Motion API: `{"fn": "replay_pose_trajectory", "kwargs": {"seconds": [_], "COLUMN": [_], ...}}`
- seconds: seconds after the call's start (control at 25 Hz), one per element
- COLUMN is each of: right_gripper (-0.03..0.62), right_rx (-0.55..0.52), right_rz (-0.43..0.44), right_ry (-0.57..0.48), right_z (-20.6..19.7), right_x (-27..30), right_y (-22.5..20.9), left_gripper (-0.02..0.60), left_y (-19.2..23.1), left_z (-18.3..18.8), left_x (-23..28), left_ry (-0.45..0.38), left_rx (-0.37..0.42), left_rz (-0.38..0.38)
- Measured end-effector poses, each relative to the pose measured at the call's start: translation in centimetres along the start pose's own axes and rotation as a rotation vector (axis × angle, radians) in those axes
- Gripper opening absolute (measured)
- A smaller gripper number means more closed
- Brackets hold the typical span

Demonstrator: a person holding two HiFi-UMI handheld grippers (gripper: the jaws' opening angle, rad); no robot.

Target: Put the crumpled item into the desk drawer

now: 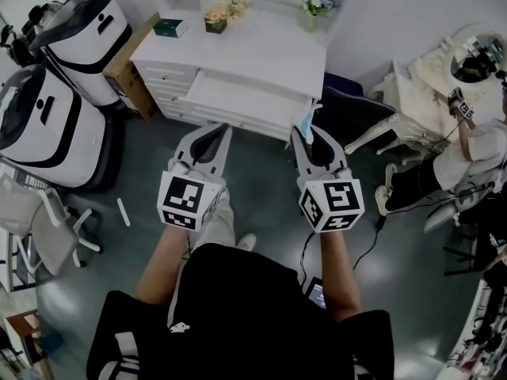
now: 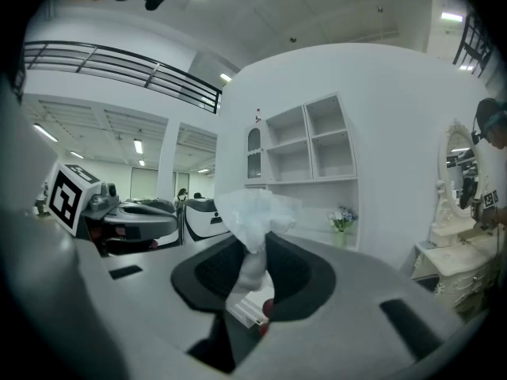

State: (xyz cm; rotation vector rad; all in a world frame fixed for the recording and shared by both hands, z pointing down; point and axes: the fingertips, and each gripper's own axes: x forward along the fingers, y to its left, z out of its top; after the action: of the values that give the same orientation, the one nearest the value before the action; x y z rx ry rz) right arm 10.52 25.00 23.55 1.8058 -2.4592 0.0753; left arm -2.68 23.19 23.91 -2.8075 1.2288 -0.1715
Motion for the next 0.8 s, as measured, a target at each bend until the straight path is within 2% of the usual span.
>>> {"fn": "replay_pose_trajectory", "kwargs": {"seconds": [0.8], "right_gripper": [0.078], "right_rx": [-0.009], "right_rz": [0.033], "right_ry": [0.012], "right_z": [0.3], "right_x": [7.9], "right_y": [-3.3], "left_gripper": [0.006], "left_y": [4.8], "left_z": [-0.7], "left_x": [7.0], "left_ry": [0.017], "left_rx": [-0.018], "left_rz": [0.018]}}
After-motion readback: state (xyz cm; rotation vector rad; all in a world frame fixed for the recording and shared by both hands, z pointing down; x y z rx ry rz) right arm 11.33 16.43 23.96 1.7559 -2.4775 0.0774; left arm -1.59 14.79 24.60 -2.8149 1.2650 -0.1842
